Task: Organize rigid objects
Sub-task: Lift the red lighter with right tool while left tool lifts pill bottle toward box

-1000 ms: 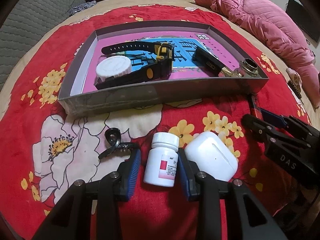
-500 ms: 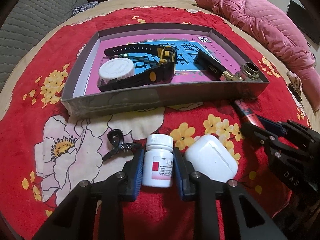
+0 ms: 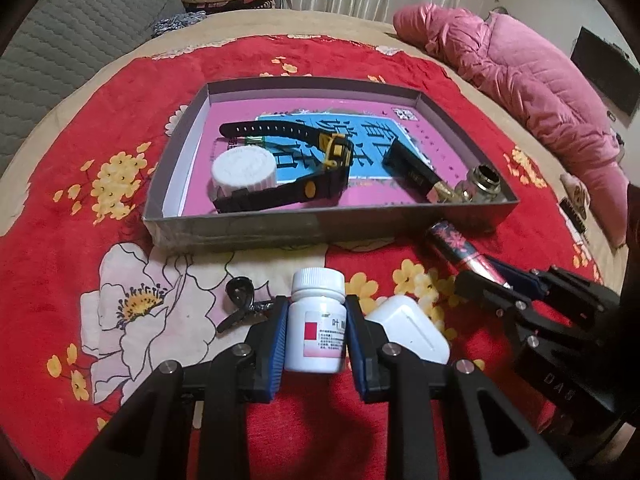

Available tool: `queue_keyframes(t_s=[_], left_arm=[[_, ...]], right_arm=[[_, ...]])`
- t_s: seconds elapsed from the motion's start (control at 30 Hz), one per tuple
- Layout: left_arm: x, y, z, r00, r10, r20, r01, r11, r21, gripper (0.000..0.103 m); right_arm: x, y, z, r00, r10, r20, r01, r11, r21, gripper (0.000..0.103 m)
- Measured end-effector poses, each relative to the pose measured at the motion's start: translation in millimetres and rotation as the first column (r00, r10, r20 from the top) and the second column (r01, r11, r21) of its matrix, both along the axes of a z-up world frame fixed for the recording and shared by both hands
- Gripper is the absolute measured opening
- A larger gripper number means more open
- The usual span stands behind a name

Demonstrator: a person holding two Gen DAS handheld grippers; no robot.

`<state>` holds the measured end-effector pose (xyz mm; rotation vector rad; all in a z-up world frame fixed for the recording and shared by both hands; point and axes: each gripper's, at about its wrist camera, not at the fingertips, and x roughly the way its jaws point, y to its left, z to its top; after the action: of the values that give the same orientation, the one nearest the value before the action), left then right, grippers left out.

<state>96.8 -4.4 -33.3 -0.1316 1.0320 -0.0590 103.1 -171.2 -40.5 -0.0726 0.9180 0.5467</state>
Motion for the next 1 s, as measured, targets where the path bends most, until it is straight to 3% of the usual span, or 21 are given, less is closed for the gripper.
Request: queue_keyframes(t_s=[1.0], left_arm=[[8,17,29,0.995,0.026,0.101,-0.025,1.000,-0.015,0.027]], right_arm=[[4,-4,38,0.991,-0.028,0.130,0.007,0.987,0.161,0.023]])
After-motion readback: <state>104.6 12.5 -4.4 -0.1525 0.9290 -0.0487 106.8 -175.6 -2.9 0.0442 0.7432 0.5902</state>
